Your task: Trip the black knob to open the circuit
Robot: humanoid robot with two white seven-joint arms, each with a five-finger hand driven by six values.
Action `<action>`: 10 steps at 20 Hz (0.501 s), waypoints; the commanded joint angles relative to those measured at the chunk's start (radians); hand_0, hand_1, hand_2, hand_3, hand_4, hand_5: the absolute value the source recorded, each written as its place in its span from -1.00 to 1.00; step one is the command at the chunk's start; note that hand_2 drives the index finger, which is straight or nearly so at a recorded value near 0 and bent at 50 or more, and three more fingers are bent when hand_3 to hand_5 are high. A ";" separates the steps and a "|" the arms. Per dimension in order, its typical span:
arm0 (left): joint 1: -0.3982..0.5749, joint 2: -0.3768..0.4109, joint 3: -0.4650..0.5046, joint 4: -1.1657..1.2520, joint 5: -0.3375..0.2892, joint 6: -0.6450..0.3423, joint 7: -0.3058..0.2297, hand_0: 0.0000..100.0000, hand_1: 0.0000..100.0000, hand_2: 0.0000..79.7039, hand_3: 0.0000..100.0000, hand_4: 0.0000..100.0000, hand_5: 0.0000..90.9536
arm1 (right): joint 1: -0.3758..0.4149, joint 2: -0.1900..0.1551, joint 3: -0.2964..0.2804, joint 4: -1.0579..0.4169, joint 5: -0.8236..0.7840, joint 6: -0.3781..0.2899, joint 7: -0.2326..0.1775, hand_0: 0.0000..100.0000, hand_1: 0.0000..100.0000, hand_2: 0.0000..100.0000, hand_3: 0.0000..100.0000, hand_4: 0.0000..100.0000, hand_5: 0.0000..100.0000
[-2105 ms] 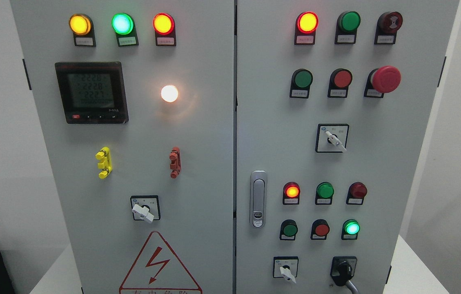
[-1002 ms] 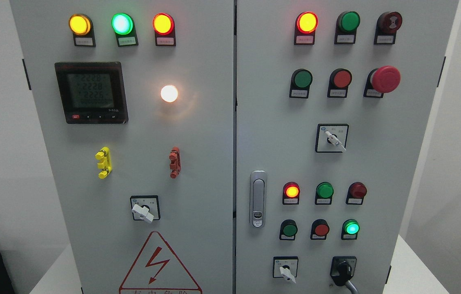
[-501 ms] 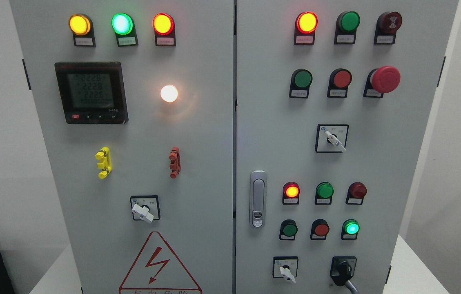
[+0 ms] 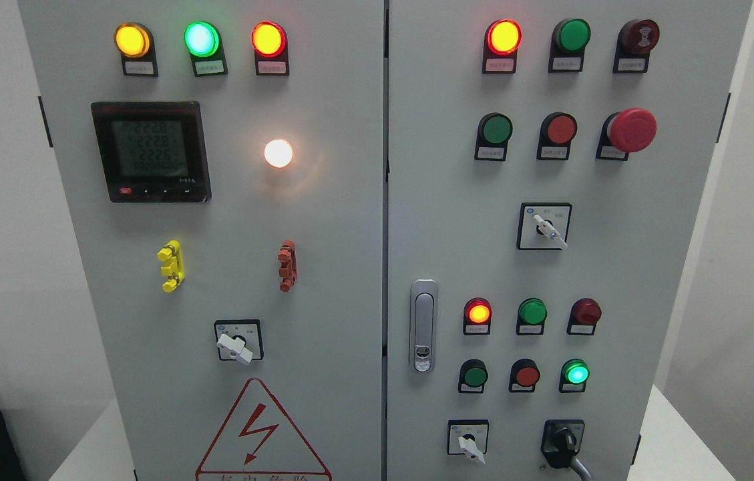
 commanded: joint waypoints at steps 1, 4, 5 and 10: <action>0.000 0.000 0.001 -0.025 0.000 0.000 0.000 -0.76 -0.22 -1.00 -1.00 -1.00 -1.00 | 0.003 -0.001 -0.019 0.001 0.000 -0.001 -0.008 -1.00 -0.93 -0.82 1.00 1.00 0.97; 0.000 0.000 0.000 -0.025 0.000 0.000 0.000 -0.76 -0.22 -1.00 -1.00 -1.00 -1.00 | 0.004 -0.001 -0.019 0.001 0.000 -0.001 -0.007 -1.00 -0.93 -0.82 1.00 1.00 0.95; 0.000 0.000 0.000 -0.025 0.000 0.000 0.000 -0.76 -0.22 -1.00 -1.00 -1.00 -1.00 | 0.006 -0.001 -0.019 0.001 0.000 -0.001 -0.007 -1.00 -0.93 -0.82 1.00 1.00 0.94; 0.000 0.000 0.000 -0.025 0.000 0.002 0.000 -0.76 -0.22 -1.00 -1.00 -1.00 -1.00 | 0.012 -0.001 -0.019 -0.003 -0.005 -0.002 -0.007 -1.00 -0.93 -0.84 1.00 0.98 0.84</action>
